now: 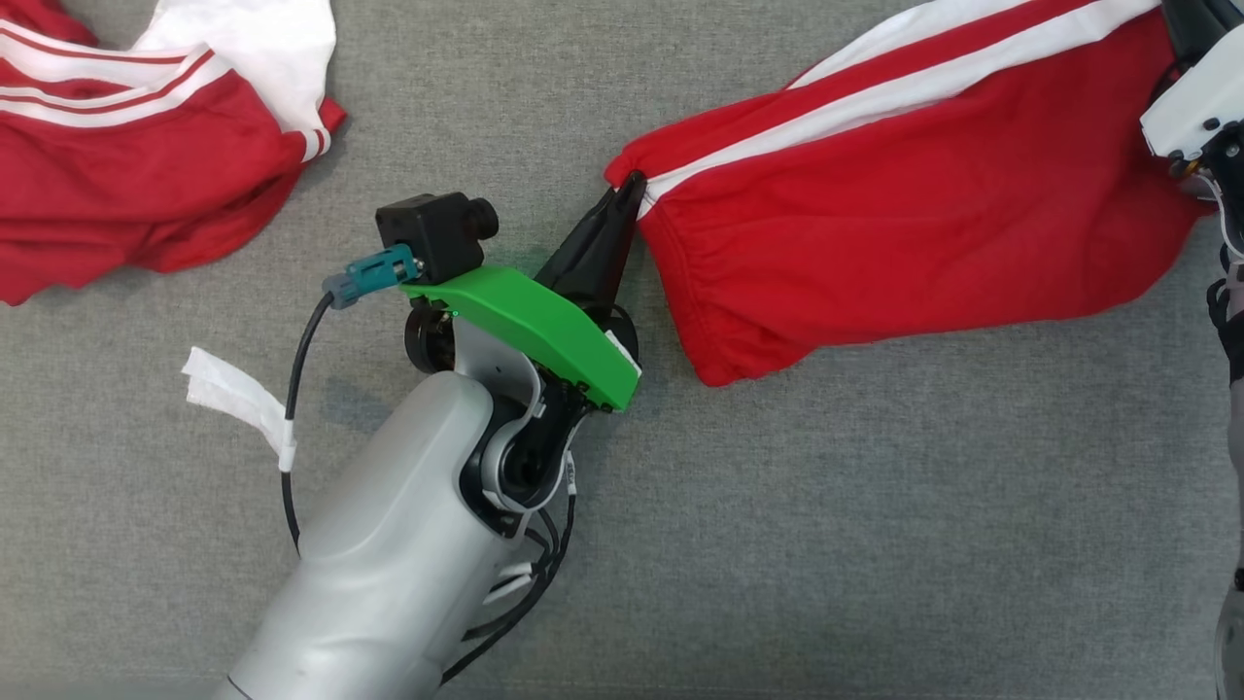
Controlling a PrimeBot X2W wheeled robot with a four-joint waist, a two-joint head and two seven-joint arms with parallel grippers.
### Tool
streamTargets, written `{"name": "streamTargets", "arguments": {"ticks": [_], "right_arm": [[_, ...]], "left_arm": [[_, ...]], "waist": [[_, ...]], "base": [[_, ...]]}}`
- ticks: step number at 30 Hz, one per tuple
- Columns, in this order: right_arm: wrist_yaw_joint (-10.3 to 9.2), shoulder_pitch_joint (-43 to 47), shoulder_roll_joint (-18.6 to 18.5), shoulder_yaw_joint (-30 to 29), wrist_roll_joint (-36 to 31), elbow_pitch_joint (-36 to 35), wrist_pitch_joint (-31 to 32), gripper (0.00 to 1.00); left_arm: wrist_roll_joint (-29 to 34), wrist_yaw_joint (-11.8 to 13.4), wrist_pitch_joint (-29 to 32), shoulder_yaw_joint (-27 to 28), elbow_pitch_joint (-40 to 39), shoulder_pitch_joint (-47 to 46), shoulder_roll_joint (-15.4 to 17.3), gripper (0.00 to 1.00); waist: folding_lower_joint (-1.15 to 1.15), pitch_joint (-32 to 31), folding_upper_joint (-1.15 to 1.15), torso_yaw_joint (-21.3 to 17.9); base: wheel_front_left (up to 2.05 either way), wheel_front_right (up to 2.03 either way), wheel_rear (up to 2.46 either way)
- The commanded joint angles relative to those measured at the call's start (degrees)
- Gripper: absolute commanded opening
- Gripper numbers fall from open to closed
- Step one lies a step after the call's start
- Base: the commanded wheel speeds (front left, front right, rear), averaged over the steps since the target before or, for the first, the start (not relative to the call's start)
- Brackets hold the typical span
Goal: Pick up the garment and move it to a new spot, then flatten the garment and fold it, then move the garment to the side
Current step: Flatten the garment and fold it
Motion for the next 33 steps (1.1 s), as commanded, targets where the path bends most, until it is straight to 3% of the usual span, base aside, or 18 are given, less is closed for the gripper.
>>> {"name": "streamTargets", "arguments": {"ticks": [1, 2, 3, 4, 11, 15, 20, 26, 32, 33], "right_arm": [[-0.05, -0.9, -0.3, 0.1, 0.2, 0.4, -0.8, 0.00], [-0.05, -1.2, -0.3, 0.0, 0.2, 0.6, -1.9, 0.39], [-0.05, -1.2, -0.2, -0.1, 0.2, 0.9, -2.4, 0.84], [-0.05, -1.1, -0.2, -0.1, 0.0, 1.3, -2.9, 1.00], [-0.05, 0.0, -1.7, 2.3, -1.0, 0.2, -7.1, 1.00], [-0.05, 1.1, -4.4, 5.1, -1.8, -2.4, -7.9, 1.00], [-0.05, 3.0, -8.7, 9.0, -2.5, -4.0, -4.2, 1.00], [-0.05, 4.5, -11.0, 10.9, -2.2, -2.6, 1.9, 1.00], [0.00, 4.7, -9.0, 11.5, -1.5, 1.3, 5.5, 1.00], [0.01, 4.8, -8.1, 11.9, -0.3, 1.6, 5.8, 0.01]], "left_arm": [[-0.2, -0.3, -0.5, 0.2, 1.0, -0.6, 0.3, 0.00], [-0.1, -0.4, -0.8, 0.2, 1.1, -0.8, 0.2, 0.33], [0.1, -0.5, -1.0, 0.1, 1.2, -0.9, 0.2, 0.49], [0.4, -0.5, -1.3, 0.0, 1.4, -1.0, 0.2, 1.00], [3.7, 0.3, -5.5, 0.5, -0.7, -0.2, 2.7, 1.00], [8.9, 3.7, -9.6, 1.3, -4.6, 1.6, 5.3, 1.00], [17.8, 8.1, -11.5, 2.5, -12.1, 6.7, 7.8, 1.00], [29.7, 9.8, -11.5, 7.2, -20.9, 15.6, 5.7, 1.00], [37.6, 7.5, -11.5, 10.7, -22.2, 22.3, 2.1, 1.00], [38.4, 6.8, -11.5, 11.5, -22.2, 23.2, 1.4, 1.00]], "waist": [[0.00, 0.4, 0.00, 0.2], [0.00, 0.4, 0.00, 0.1], [0.00, 0.4, 0.00, 0.1], [0.00, 0.4, 0.00, -0.1], [0.00, -0.4, 0.00, -1.9], [0.00, -0.7, 0.00, -2.7], [0.00, -0.8, 0.00, -3.0], [0.00, -0.1, 0.00, -1.9], [0.00, 0.4, 0.00, -0.1], [0.00, 0.3, 0.00, 0.1]], "base": [[0.00, 0.00, 0.00], [0.00, 0.00, 0.00], [0.00, 0.00, 0.00], [0.00, 0.00, 0.00], [0.00, 0.00, 0.00], [0.00, 0.00, 0.00], [0.00, 0.00, 0.00], [0.00, 0.00, 0.00], [0.00, 0.00, 0.00], [0.00, 0.00, 0.00]]}}
